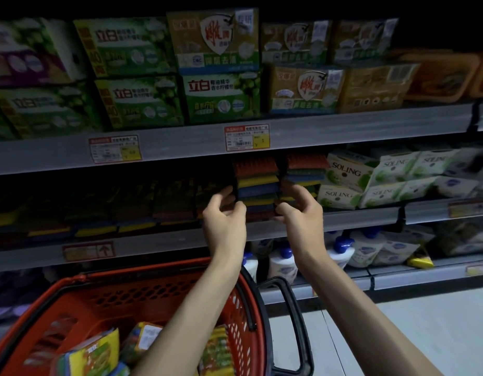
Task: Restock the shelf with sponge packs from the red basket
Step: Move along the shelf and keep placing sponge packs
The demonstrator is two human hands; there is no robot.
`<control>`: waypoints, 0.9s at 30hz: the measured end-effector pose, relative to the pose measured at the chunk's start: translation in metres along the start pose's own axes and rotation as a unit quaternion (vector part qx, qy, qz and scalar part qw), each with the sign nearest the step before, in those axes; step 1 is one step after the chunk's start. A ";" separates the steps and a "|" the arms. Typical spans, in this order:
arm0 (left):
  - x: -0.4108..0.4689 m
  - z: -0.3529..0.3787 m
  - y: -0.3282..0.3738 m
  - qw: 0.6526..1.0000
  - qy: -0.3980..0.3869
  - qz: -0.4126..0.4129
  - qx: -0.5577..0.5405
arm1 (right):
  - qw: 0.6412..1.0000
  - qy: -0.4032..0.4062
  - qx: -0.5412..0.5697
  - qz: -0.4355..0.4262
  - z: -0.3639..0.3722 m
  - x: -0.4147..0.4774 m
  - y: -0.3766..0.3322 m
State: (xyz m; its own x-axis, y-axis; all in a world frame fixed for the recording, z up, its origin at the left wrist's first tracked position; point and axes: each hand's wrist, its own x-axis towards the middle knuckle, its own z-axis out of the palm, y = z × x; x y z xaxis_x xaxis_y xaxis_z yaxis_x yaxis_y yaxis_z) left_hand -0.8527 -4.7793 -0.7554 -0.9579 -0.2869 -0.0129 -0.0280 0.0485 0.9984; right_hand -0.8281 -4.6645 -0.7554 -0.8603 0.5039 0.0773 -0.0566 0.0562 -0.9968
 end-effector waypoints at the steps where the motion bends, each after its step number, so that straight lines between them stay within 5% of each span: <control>1: 0.000 0.000 -0.001 1.000 0.012 -0.007 -0.010 | 1.000 0.011 -0.006 0.003 0.000 0.001 0.001; 11: -0.002 0.014 -0.006 0.982 0.022 -0.142 -0.123 | 0.995 0.069 -0.011 0.066 0.003 0.017 0.014; 27: 0.004 0.027 0.001 0.971 0.044 -0.175 -0.159 | 0.967 0.107 0.108 0.206 0.026 0.035 0.019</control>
State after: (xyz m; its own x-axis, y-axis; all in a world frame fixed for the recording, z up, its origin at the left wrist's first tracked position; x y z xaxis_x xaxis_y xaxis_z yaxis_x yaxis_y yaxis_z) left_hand -0.8639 -4.7546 -0.7557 -0.8770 -0.3147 -0.3631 -0.2439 -0.3597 0.9006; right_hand -0.8724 -4.6682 -0.7725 -0.7093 0.6134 -0.3474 0.1438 -0.3565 -0.9232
